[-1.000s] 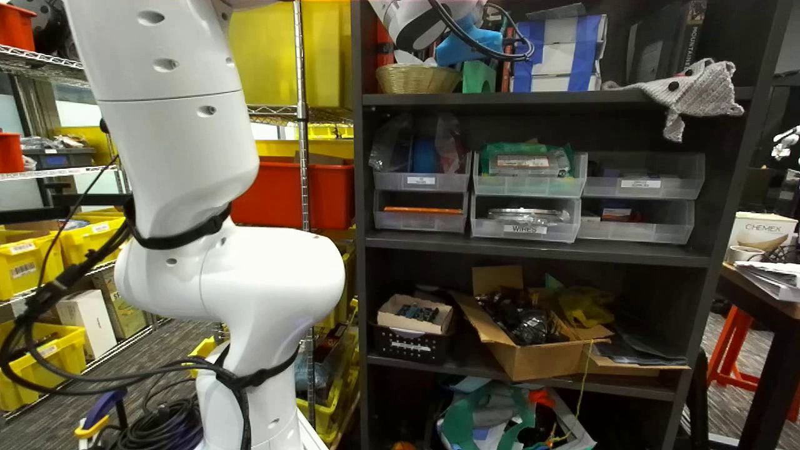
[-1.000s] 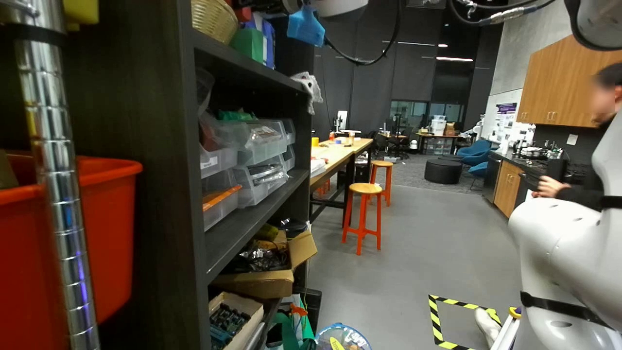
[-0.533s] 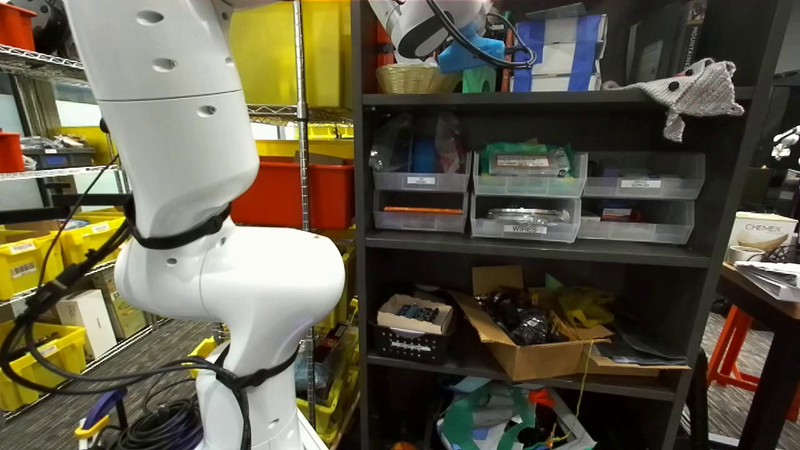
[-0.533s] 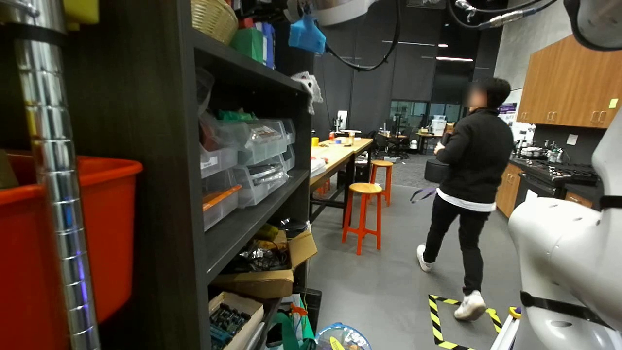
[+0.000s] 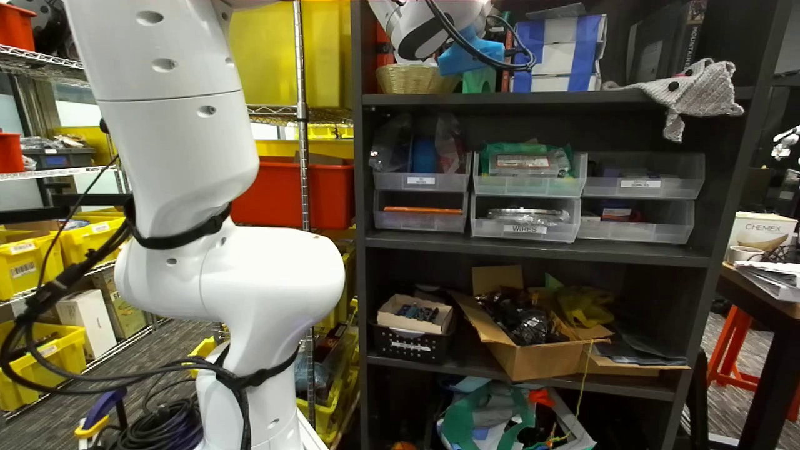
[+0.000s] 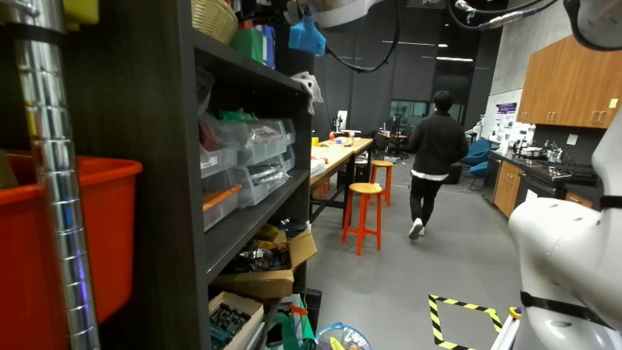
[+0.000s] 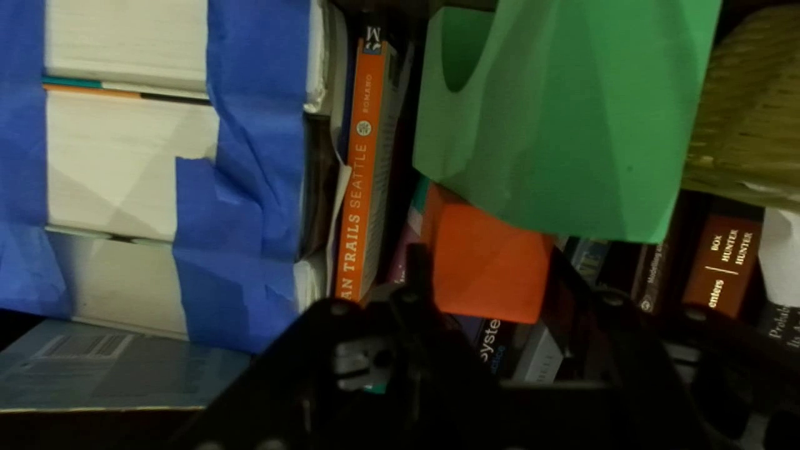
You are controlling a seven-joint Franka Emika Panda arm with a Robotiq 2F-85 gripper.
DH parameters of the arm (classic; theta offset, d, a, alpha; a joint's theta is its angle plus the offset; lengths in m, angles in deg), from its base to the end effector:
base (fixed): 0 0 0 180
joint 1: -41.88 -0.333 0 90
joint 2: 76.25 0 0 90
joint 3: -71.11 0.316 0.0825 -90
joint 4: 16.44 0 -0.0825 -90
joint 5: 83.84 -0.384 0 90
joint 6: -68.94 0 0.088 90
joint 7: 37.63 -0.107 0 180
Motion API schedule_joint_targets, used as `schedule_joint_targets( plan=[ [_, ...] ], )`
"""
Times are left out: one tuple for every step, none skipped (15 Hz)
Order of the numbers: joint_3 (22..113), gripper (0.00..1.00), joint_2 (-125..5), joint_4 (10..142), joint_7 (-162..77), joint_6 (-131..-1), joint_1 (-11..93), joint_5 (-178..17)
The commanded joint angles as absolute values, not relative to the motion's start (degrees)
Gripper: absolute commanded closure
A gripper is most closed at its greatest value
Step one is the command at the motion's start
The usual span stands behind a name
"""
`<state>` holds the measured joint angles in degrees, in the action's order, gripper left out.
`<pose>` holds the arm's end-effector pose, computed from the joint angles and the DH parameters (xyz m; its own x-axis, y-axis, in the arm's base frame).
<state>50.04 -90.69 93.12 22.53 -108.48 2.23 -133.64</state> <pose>0.5172 0.0742 0.7354 0.0887 0.1283 0.9878 0.3815 -0.9204 0.0853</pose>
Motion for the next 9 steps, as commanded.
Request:
schedule_joint_targets(
  plan=[
    [49.6, 0.23, -91.2, 93.5, 23.4, -109.1, 1.5, -134.6],
    [49.6, 0.17, -91.3, 93.4, 23.4, -109.0, 1.5, -134.6],
    [49.6, 0.09, -91.3, 93.4, 23.4, -109.1, 1.5, -134.6],
    [49.7, 0.03, -91.3, 93.4, 23.3, -109.1, 1.5, -134.5],
    [49.7, 0.01, -91.3, 93.4, 23.3, -109.1, 1.4, -134.6],
    [49.6, 0.0, -91.4, 93.4, 23.5, -109.2, 1.4, -134.7],
    [49.7, 0.0, -91.5, 93.3, 23.5, -109.3, 1.3, -134.6],
    [49.7, 0.0, -91.6, 93.1, 23.6, -109.4, 1.2, -134.7],
    [49.6, 0.0, -91.7, 92.9, 23.7, -109.5, 1.1, -134.9]
  ],
)
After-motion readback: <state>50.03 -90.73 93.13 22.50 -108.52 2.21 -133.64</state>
